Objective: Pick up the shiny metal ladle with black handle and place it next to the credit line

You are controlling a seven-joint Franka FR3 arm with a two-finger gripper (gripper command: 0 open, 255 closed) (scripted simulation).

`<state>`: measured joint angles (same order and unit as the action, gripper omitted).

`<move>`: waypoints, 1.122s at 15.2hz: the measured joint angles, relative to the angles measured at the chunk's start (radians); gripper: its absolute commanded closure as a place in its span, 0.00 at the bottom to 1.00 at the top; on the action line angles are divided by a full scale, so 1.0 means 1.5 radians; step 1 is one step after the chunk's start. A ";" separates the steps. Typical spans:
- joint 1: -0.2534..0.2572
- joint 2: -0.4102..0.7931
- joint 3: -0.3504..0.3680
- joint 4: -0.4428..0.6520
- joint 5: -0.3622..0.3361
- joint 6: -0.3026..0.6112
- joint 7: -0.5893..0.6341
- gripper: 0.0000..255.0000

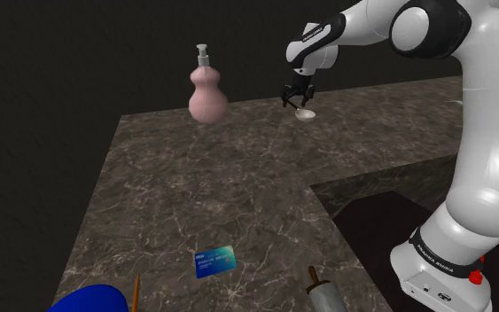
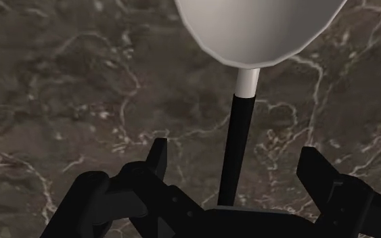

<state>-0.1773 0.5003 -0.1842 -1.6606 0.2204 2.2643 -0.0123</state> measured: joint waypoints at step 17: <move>0.002 -0.020 -0.004 0.015 -0.007 -0.034 0.008 1.00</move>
<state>-0.1736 0.4709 -0.1899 -1.6378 0.2092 2.2135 -0.0008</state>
